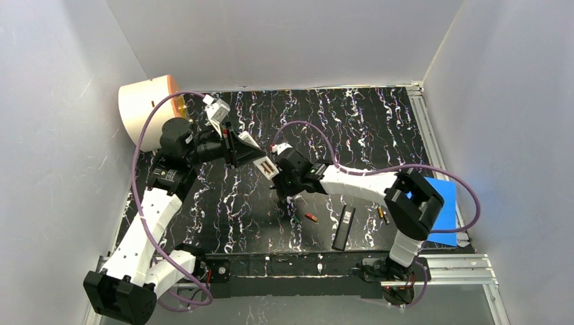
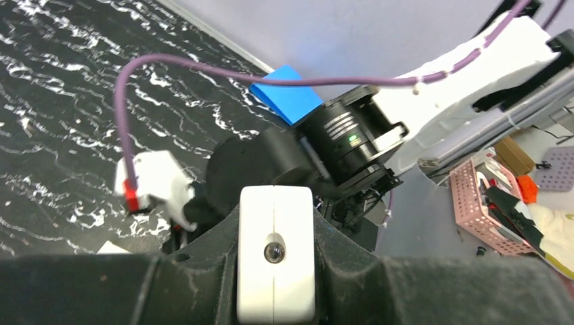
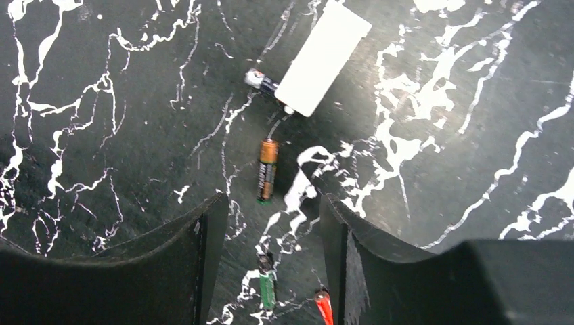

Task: Load the batteries into the remote control

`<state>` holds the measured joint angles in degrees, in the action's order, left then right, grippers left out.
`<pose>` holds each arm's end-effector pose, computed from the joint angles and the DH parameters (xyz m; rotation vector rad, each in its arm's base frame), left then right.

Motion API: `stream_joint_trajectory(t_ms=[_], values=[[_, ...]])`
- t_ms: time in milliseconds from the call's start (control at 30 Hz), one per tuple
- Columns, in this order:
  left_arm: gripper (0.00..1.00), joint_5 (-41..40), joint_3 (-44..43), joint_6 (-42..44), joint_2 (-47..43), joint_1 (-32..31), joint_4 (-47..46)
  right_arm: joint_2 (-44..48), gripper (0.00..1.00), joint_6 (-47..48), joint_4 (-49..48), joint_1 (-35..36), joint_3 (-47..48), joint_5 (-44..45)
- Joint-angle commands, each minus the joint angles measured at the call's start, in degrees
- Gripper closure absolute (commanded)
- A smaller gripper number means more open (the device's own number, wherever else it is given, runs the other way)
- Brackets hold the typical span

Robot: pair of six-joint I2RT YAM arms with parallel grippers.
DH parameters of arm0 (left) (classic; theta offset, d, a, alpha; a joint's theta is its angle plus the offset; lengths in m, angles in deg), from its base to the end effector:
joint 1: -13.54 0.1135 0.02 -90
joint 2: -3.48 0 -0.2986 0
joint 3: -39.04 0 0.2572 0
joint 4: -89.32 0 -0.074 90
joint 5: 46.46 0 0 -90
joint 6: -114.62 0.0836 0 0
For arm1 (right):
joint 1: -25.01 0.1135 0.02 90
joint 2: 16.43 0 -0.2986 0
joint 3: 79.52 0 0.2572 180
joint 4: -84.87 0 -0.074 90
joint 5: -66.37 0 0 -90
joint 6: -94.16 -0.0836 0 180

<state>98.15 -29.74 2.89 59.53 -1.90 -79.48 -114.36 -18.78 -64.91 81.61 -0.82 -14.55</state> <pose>0.2002 -0.1260 0.4211 0.7110 1.5395 -1.2235 0.2344 0.3315 0.2056 -0.6448 2.3815 0.4323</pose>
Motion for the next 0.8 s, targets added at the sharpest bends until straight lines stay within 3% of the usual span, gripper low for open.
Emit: stream_joint_trajectory(t_ms=[0, 400, 500, 767], values=[[1.00, 6.4, -3.5, -0.8, -1.4, 0.1, -1.4, -3.4, 0.40, 0.0, 3.0, 1.6, 4.8, 1.5], [1.00, 5.8, -3.5, 0.1, -2.3, 0.2, -0.7, -10.1, 0.42, -0.1, 5.4, 2.3, 9.0, 4.0], [1.00, -0.1, -2.8, 0.5, -2.4, 0.1, 0.6, -12.4, 0.49, 0.2, 6.7, 2.5, 11.1, 4.5], [1.00, -5.4, -1.1, 0.7, -3.6, 0.2, 0.5, -14.9, 0.58, 0.7, 8.2, 2.7, 12.5, 4.1]])
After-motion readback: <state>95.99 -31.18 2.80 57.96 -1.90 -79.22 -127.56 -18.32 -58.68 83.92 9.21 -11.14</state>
